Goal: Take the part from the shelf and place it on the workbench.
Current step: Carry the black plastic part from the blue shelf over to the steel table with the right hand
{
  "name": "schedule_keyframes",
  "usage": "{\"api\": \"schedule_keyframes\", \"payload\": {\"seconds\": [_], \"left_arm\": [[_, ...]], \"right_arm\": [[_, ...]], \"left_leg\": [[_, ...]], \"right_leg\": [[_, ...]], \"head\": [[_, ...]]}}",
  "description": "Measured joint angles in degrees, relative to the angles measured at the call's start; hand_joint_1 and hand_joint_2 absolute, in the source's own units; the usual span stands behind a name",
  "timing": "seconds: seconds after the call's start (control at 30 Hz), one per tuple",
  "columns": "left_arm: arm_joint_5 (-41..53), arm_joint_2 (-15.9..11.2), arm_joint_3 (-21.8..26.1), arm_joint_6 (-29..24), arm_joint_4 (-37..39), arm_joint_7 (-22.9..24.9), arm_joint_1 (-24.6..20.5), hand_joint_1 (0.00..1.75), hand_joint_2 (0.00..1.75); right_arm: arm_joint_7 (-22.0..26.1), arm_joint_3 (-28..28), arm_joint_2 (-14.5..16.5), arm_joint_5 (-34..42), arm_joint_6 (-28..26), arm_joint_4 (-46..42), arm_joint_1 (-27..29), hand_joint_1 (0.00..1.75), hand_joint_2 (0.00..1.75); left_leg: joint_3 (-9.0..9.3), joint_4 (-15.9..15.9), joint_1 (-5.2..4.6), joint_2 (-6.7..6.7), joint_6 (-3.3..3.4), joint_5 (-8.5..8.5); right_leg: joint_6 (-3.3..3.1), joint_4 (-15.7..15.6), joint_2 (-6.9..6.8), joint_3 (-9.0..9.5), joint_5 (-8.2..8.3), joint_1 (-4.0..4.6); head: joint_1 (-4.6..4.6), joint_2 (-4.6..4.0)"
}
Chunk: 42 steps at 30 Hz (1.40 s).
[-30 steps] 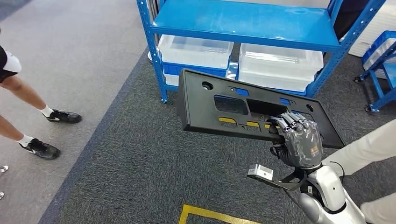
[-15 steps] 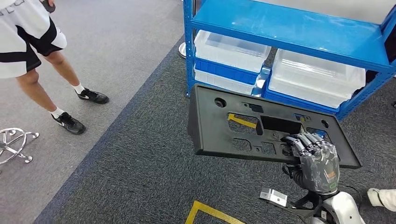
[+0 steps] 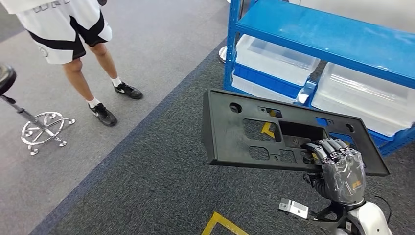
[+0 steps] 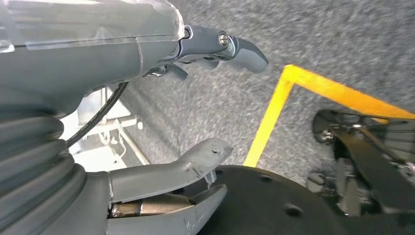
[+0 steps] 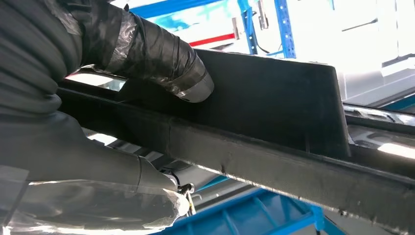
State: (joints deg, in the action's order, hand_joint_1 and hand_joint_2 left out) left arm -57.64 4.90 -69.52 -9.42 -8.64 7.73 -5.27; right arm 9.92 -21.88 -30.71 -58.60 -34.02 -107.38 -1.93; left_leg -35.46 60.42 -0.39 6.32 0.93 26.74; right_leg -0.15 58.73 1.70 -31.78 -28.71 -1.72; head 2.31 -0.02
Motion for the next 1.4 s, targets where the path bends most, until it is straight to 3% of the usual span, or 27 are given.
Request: {"api": "schedule_keyframes", "payload": {"seconds": [0.1, 0.17, 0.2, 0.23, 0.3, 0.37, 0.47, 0.53, 0.6, 0.63, 0.67, 0.7, 0.77, 0.83, 0.9, 0.97, 1.03, 1.1, 1.17, 1.2, 1.23, 1.27, 1.33, 1.4], "left_arm": [[0.0, -0.1, 0.0, -0.1, 0.0, 0.0, -0.1, 0.0, 1.75], [0.0, -0.2, 0.0, -0.1, 0.0, 0.1, -0.1, 0.0, 1.75], [0.0, -0.3, 0.0, 0.0, 0.0, 0.2, -0.1, 0.0, 1.75], [0.0, -0.3, 0.0, 0.0, 0.0, 0.4, -0.1, 0.0, 1.75], [0.0, -0.4, 0.0, 0.0, 0.0, 0.8, -0.1, 0.0, 1.75], [0.0, -0.5, 0.0, 0.0, 0.0, 0.9, -0.1, 0.0, 1.75], [-0.2, -0.5, 0.0, 0.0, 0.0, 0.9, 0.0, 0.0, 1.75], [-0.4, -0.4, 0.0, 0.0, 0.0, 0.9, 0.0, 0.0, 1.75], [-0.6, -0.3, 0.0, 0.0, 0.0, 0.8, -0.1, 0.0, 1.75], [-0.7, -0.2, 0.0, 0.0, 0.0, 0.7, -0.2, 0.0, 1.75], [-0.7, -0.2, 0.0, 0.0, 0.0, 0.7, -0.2, 0.0, 1.75], [-0.7, -0.2, 0.0, 0.0, 0.0, 0.6, -0.2, 0.0, 1.75], [-0.7, -0.1, 0.0, 0.0, 0.0, 0.5, -0.2, 0.0, 1.75], [-0.7, 0.0, 0.0, 0.1, 0.0, 0.4, -0.2, 0.0, 1.75], [-0.7, 0.1, -0.1, 0.1, 0.0, 0.2, -0.2, 0.0, 1.75], [-0.5, 0.1, -0.2, 0.1, 0.0, 0.0, -0.1, 0.0, 1.75], [-0.6, 0.0, -0.2, 0.1, 0.0, -0.1, 0.1, 0.0, 1.75], [-0.9, -0.1, -0.3, 0.0, 0.0, -0.1, -0.1, 0.0, 1.75], [-1.9, -0.2, -0.2, -0.1, 0.0, 0.0, -0.1, 0.0, 1.75], [-2.4, -0.2, -0.1, -0.2, 0.0, 0.0, -0.1, 0.0, 1.75], [-3.0, -0.2, 0.0, -0.2, 0.0, 0.1, -0.1, 0.0, 1.75], [-3.4, -0.2, 0.1, -0.2, 0.0, 0.2, -0.1, 0.0, 1.75], [-3.8, -0.3, 0.2, -0.3, 0.0, 0.3, -0.3, 0.0, 1.75], [-4.1, -0.3, 0.2, -0.3, 0.0, 0.3, -0.6, 0.0, 1.75]], "right_arm": [[0.0, 0.0, 0.0, 0.0, 0.0, -0.2, 0.0, 1.75, 1.75], [0.0, 0.0, 0.1, 0.0, 0.0, -0.2, 0.0, 1.75, 1.75], [0.1, 0.0, 0.1, 0.0, 0.0, -0.2, 0.0, 1.75, 1.75], [0.1, 0.0, 0.1, 0.0, 0.0, -0.2, -0.1, 1.75, 1.75], [0.3, 0.0, 0.1, 0.0, 0.1, -0.2, -0.3, 1.75, 1.75], [0.3, 0.0, 0.2, 0.0, 0.3, -0.2, -0.6, 1.75, 1.75], [0.3, -0.1, 0.3, 0.0, 0.3, -0.2, -1.1, 1.75, 1.75], [0.4, -0.1, 0.4, 0.0, 0.5, -0.2, -1.4, 1.75, 1.75], [0.5, -0.3, 0.5, 0.0, 0.7, -0.1, -1.7, 1.75, 1.75], [0.6, -0.5, 0.6, -0.1, 0.9, 0.1, -1.9, 1.75, 1.75], [0.6, -0.9, 0.8, -0.3, 1.0, 0.3, -2.1, 1.75, 1.75], [0.7, -1.2, 0.9, -0.6, 1.1, 0.5, -2.3, 1.75, 1.75], [0.7, -2.1, 1.2, -1.2, 1.1, 0.7, -2.8, 1.75, 1.75], [0.7, -2.9, 1.4, -1.5, 1.0, 0.8, -3.1, 1.75, 1.75], [0.6, -3.7, 1.4, -1.6, 0.8, 0.8, -3.0, 1.75, 1.75], [0.5, -4.2, 1.4, -1.6, 0.3, 0.7, -2.5, 1.75, 1.75], [0.5, -4.5, 1.4, -1.7, -0.3, 0.5, -2.0, 1.75, 1.75], [0.7, -4.8, 1.4, -1.7, -0.5, 0.4, -1.5, 1.75, 1.75], [1.3, -5.7, 1.8, -0.7, 1.1, 0.6, -2.8, 1.75, 1.75], [1.7, -6.6, 2.4, -0.1, 2.6, 1.3, -4.6, 1.75, 1.75], [1.7, -7.8, 3.4, 0.5, 4.2, 2.3, -7.0, 1.75, 1.75], [1.6, -9.1, 4.6, 0.9, 5.5, 3.5, -9.5, 1.75, 1.75], [1.0, -11.5, 6.7, 1.3, 6.6, 5.6, -13.5, 1.75, 1.75], [0.6, -13.2, 7.8, 1.5, 6.6, 6.8, -15.9, 1.75, 1.75]], "left_leg": [[-4.32, 9.4, 0.11, -4.77, -0.9, 5.17], [-6.5, 14.3, 0.38, -5.69, -1.27, 6.67], [-6.09, 13.7, 0.45, -5.87, -1.33, 5.85], [-4.49, 10.9, 0.49, -6.24, -1.29, 4.12], [-0.14, 2.7, 0.19, -8.3, -0.89, 0.94], [1.93, -1.6, -0.28, -9.59, -0.21, -0.06], [1.89, -2.2, -0.32, -7.92, 0.81, -0.37], [2.16, -2.9, 0.0, -6.69, 1.59, -0.86], [2.22, -3.2, 0.09, -5.5, 2.01, -1.11], [2.19, -3.1, 0.05, -4.8, 2.08, -1.14], [2.18, -3.0, 0.01, -4.04, 2.1, -1.15], [2.18, -2.9, -0.03, -3.25, 2.1, -1.14], [2.17, -2.4, -0.02, -1.55, 1.95, -0.98], [1.78, -1.8, 0.0, 0.07, 1.6, -0.76], [1.06, -1.4, 0.21, 1.58, 1.0, -0.85], [0.49, -1.4, 0.37, 2.69, 0.31, -1.05], [-0.49, 0.5, 0.09, 0.2, -0.35, 0.16], [-3.35, 6.5, 0.09, -3.92, -0.99, 3.45], [-6.77, 13.4, 0.45, -5.42, -1.47, 6.07], [-7.43, 14.7, 0.56, -5.65, -1.62, 6.0], [-6.84, 13.5, 0.62, -5.86, -1.68, 4.77], [-5.07, 10.1, 0.6, -6.43, -1.63, 2.76], [-0.92, 1.9, 0.15, -9.15, -1.14, -0.44], [0.65, -1.7, -0.4, -10.41, -0.46, -1.29]], "right_leg": [[-0.54, -0.2, -2.51, 0.07, 0.08, 0.05], [-0.58, -0.1, -4.21, 0.04, -0.07, 0.15], [-0.53, -0.1, -4.99, 0.09, -0.16, 0.17], [-0.43, 0.0, -5.72, 0.21, -0.27, 0.17], [-0.08, 0.0, -7.03, 0.57, -0.57, 0.34], [0.39, 0.0, -8.16, 0.79, -0.77, 0.68], [1.17, -0.1, -9.22, 1.18, -1.04, 0.77], [1.5, 2.3, -6.68, 0.37, -3.04, 0.5], [1.58, 9.1, -3.2, -2.74, -6.71, 0.37], [1.6, 12.8, -2.39, -4.58, -8.08, 0.38], [1.62, 15.1, -2.04, -5.86, -8.44, 0.41], [1.6, 15.5, -1.87, -6.31, -7.69, 0.42], [1.4, 10.0, -1.0, -4.29, -3.36, 0.34], [1.12, 3.4, 2.09, -1.62, -0.42, 0.04], [0.95, 1.4, 3.87, -0.96, -0.32, 0.02], [0.63, 0.9, 2.49, -0.82, -0.16, 0.03], [0.01, 0.4, 0.75, -0.37, -0.01, -0.23], [-0.5, 0.2, -1.14, -0.05, -0.07, -0.14], [-0.73, 0.2, -2.91, -0.01, -0.19, 0.04], [-0.77, 0.2, -3.61, -0.01, -0.22, 0.07], [-0.75, 0.2, -4.14, 0.02, -0.24, 0.08], [-0.66, 0.2, -4.65, 0.14, -0.3, 0.09], [-0.29, 0.2, -5.85, 0.48, -0.58, 0.33], [0.19, 0.2, -7.24, 0.73, -0.87, 0.71]], "head": [[0.34, 0.0], [0.34, -0.01], [0.34, -0.01], [0.35, 0.0], [0.34, 0.0], [0.31, -0.01], [0.29, -0.01], [0.23, -0.01], [0.16, 0.0], [0.15, 0.01], [0.15, 0.01], [0.16, 0.01], [0.15, 0.0], [0.16, 0.0], [0.17, 0.01], [0.16, 0.01], [0.39, 0.01], [0.64, 0.0], [0.68, 0.0], [0.68, 0.0], [0.69, 0.0], [0.69, 0.0], [0.69, -0.01], [0.67, 0.0]]}}
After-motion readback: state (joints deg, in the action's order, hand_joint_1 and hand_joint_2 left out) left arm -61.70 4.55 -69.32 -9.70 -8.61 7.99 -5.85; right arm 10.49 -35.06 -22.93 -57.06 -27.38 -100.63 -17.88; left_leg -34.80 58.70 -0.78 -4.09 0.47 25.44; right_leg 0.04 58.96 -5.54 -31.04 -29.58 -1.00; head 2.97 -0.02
